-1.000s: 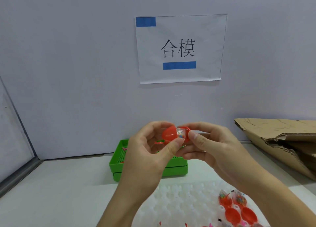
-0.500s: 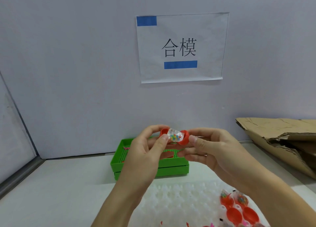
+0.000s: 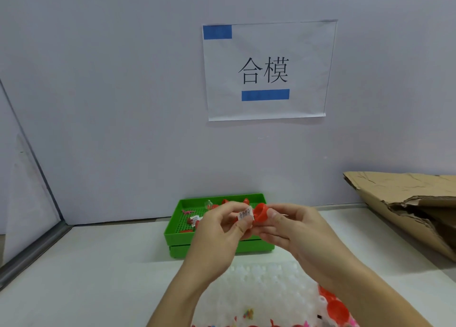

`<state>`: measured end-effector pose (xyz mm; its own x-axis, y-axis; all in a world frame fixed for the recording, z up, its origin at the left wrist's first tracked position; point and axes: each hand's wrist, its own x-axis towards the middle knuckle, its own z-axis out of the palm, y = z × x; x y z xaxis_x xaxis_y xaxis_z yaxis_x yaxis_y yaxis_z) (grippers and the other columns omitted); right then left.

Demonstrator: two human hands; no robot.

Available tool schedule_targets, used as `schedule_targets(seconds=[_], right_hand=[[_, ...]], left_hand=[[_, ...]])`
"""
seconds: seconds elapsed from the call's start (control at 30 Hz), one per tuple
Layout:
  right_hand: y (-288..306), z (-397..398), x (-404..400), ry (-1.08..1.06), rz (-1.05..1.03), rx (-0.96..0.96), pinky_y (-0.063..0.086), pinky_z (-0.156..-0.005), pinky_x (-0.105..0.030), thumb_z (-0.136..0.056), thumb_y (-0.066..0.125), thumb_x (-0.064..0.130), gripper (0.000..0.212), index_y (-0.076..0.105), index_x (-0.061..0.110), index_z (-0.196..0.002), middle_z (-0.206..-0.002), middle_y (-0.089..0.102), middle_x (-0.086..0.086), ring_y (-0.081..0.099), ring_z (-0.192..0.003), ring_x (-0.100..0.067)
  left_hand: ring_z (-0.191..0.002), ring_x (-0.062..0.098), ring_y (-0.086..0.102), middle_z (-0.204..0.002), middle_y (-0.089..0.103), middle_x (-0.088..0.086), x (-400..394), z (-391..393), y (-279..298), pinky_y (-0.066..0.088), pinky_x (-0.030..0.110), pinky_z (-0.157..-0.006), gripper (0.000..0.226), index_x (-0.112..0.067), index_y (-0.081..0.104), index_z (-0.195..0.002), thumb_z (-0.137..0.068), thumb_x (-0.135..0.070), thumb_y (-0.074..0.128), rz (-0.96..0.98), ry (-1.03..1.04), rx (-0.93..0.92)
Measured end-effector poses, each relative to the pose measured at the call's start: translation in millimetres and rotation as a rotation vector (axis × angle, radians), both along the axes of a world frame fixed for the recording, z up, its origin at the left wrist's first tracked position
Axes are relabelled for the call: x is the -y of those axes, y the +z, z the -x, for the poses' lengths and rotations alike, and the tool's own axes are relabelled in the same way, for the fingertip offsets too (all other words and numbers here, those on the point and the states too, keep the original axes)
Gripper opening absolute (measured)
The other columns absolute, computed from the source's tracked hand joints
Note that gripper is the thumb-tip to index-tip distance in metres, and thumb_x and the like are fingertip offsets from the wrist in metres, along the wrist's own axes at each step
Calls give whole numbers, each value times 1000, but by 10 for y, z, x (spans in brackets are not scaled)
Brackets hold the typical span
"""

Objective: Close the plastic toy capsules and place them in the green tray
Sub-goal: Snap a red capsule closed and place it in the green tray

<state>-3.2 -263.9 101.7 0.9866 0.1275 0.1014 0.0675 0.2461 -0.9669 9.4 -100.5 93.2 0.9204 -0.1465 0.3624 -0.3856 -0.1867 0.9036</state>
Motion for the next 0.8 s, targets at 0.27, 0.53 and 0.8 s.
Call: schedule_targets(seconds=[0.27, 0.53, 0.8], right_hand=[[100, -294, 23, 15, -151, -164, 61, -76, -26, -99, 56, 4, 19, 63, -7, -114, -101, 75, -20, 74, -96, -27], [-10, -608, -88, -167, -124, -255, 57, -75, -28, -98, 57, -1, 11, 61, -2, -107, -104, 71, -21, 72, -96, -29], [-75, -899, -120, -202, 963, 383, 48, -73, -14, -95, 57, -4, 34, 67, 19, -119, -104, 69, 2, 63, -92, -7]], left_hand=[[-89, 22, 73, -94, 75, 11, -85, -364, 44, 60, 29, -72, 9, -8, 70, -93, -93, -15, 65, 230, 41, -156], [-75, 11, 64, -119, 65, 10, -312, -899, 55, 58, 25, -72, 34, -10, 60, -127, -95, 0, 54, -111, 440, -317], [-86, 4, 57, -106, 67, -3, -375, -787, -73, 41, 7, -57, 26, -23, 68, -106, -92, -4, 57, -544, 312, -32]])
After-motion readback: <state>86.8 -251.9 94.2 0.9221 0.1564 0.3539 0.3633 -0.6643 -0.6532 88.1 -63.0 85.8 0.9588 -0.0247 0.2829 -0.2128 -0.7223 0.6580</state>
